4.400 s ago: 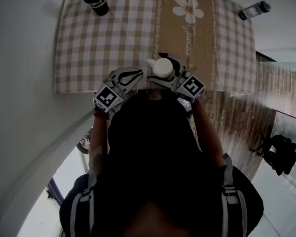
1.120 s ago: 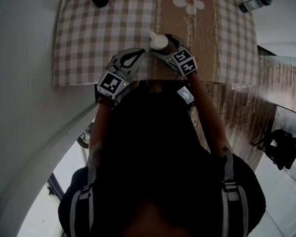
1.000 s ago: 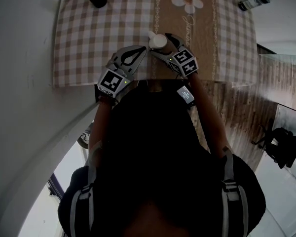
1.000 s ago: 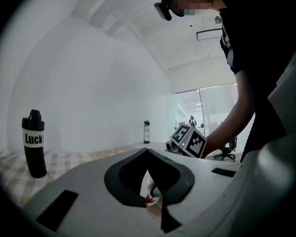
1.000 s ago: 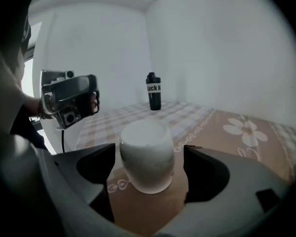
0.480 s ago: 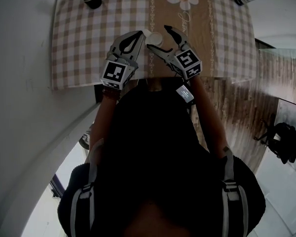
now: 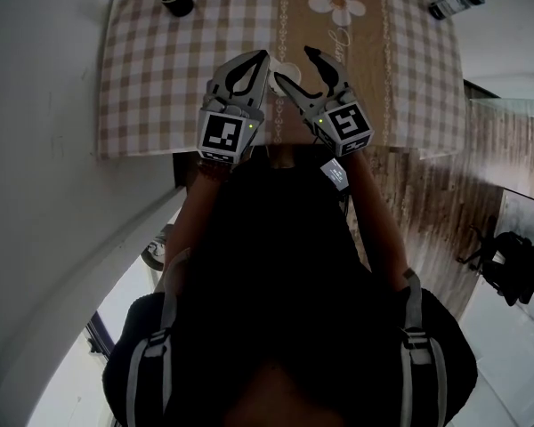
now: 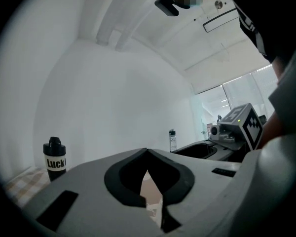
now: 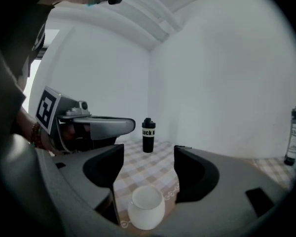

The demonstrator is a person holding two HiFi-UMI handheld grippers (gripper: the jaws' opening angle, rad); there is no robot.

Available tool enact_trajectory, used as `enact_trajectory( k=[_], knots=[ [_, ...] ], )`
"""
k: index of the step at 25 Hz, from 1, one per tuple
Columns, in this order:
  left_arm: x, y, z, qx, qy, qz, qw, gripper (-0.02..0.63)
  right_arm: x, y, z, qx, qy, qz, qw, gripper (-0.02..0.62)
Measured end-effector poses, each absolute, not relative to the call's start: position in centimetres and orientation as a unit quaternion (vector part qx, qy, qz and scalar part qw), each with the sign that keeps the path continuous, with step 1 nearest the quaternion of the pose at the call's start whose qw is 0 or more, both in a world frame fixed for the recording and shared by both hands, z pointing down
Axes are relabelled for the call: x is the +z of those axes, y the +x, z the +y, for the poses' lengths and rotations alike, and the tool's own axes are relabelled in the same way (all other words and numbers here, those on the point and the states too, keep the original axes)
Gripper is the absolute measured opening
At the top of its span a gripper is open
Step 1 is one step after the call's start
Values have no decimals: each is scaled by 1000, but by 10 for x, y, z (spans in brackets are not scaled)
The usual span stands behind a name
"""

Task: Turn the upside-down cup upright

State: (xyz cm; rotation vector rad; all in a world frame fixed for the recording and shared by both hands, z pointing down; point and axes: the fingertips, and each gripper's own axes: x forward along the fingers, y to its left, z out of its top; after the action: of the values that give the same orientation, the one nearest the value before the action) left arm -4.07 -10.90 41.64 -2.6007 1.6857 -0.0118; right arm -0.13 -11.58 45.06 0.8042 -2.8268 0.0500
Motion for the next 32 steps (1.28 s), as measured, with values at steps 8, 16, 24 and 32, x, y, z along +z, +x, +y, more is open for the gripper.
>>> enact_trajectory(
  k=[8, 16, 24, 32],
  knots=[
    [420, -36, -108, 1, -829, 559, 13, 8, 434, 5, -113, -9, 318, -946, 60, 277],
    [423, -31, -106, 1, -827, 563, 11, 8, 427, 31, -121, -10, 362, -931, 37, 99],
    [429, -25, -107, -4, -828, 561, 4, 8, 429, 46, -120, 0, 390, -921, 15, 0],
    [437, -25, -106, -2, -827, 563, -4, 8, 431, 46, -120, -5, 394, -919, 14, 0]
  ],
)
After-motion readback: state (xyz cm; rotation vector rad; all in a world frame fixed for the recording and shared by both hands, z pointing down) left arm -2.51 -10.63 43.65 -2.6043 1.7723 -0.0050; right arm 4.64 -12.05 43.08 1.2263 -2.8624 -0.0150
